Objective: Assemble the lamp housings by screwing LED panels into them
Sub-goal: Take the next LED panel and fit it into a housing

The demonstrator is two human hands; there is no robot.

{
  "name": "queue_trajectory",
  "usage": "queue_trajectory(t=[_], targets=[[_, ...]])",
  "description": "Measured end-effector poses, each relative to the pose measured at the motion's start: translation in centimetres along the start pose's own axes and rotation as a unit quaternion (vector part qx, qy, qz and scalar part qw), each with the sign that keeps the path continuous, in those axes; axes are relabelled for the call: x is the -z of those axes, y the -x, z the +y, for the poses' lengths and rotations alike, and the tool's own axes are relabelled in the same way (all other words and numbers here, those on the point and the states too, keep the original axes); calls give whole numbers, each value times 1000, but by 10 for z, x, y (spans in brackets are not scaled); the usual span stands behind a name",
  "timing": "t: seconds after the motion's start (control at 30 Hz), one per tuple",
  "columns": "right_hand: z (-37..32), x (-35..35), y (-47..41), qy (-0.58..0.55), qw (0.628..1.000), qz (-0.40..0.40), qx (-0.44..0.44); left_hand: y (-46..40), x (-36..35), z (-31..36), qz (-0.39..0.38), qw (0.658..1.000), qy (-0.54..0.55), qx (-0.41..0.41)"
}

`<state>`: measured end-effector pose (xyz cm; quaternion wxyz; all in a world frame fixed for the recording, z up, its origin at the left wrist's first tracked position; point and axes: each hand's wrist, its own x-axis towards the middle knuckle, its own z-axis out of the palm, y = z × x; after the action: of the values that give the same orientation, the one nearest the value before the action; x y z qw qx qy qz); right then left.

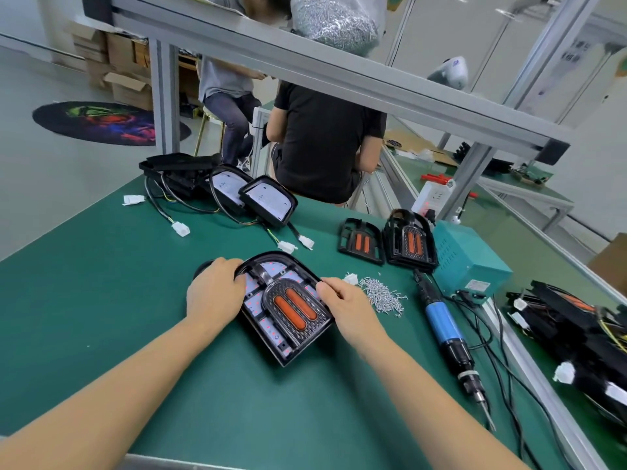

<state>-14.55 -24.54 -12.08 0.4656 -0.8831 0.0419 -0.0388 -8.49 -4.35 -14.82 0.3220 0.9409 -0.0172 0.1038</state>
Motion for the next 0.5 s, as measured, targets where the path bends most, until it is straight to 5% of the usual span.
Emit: queue_trajectory(t=[0.23,0.4,0.5], targets=[[9,16,9,-17,999,47,-19,-8,4,2,-26,1000,-6,-2],[37,57,16,241,963,114,41,-14,10,-2,-60,998,8,16],[60,91,25,388,903,181,-38,-18,13,-4,-79,997,11,18]])
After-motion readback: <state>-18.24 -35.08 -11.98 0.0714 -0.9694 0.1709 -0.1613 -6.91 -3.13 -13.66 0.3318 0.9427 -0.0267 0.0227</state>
